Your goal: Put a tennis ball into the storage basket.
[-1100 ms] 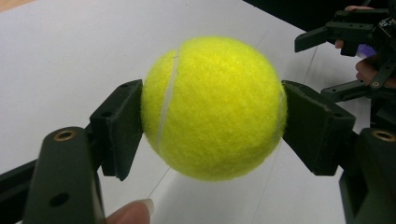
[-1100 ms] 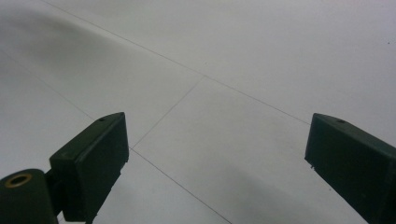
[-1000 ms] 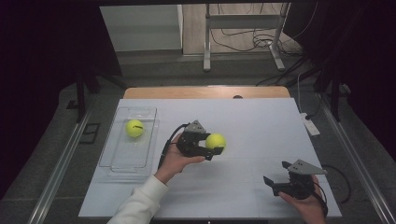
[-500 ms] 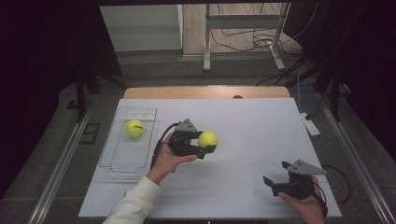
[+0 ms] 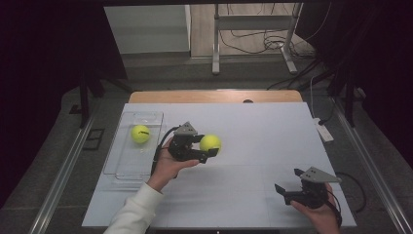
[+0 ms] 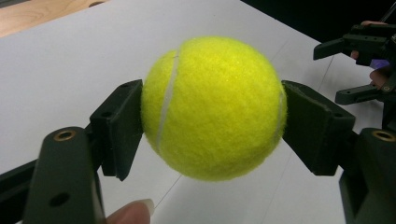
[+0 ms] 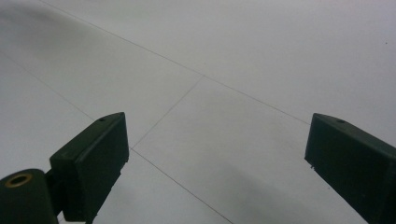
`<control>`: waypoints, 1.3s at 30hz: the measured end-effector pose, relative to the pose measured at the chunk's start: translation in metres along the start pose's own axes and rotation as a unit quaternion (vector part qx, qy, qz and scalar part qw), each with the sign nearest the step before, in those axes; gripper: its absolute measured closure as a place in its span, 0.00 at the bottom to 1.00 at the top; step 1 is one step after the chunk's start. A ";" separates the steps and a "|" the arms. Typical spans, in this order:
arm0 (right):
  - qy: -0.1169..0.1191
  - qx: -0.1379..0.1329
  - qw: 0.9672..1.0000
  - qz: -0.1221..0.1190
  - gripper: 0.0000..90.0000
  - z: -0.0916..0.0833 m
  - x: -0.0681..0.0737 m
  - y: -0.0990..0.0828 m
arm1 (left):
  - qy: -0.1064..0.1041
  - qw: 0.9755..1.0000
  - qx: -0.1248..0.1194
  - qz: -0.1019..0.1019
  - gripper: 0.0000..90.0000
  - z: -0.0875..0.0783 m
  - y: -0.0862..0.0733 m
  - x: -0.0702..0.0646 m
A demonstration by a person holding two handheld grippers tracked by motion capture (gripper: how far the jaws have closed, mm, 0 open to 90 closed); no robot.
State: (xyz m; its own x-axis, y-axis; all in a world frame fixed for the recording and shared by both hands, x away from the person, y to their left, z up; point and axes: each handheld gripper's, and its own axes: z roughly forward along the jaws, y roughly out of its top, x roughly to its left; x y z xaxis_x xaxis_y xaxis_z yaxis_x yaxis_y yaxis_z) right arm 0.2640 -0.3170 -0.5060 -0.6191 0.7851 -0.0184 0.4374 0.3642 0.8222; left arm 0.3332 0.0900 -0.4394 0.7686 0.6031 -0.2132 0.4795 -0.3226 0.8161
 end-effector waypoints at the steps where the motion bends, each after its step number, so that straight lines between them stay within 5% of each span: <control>1: 0.000 0.000 1.000 0.001 0.07 0.000 0.000 0.000 | 0.000 1.000 0.000 0.000 0.30 0.000 0.000 0.000; 39: 0.009 0.000 1.000 0.005 0.07 0.002 -0.001 0.000 | 0.042 0.998 -0.044 -0.030 0.30 -0.041 -0.004 0.025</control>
State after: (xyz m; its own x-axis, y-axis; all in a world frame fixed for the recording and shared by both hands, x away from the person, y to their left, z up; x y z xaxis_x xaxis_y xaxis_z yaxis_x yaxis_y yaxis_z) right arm 0.2660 -0.3168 -0.5072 -0.6257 0.7801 0.0001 0.4441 0.3561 0.8222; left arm 0.3327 0.1361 -0.4261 0.7000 0.6791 -0.2211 0.4818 -0.2206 0.8480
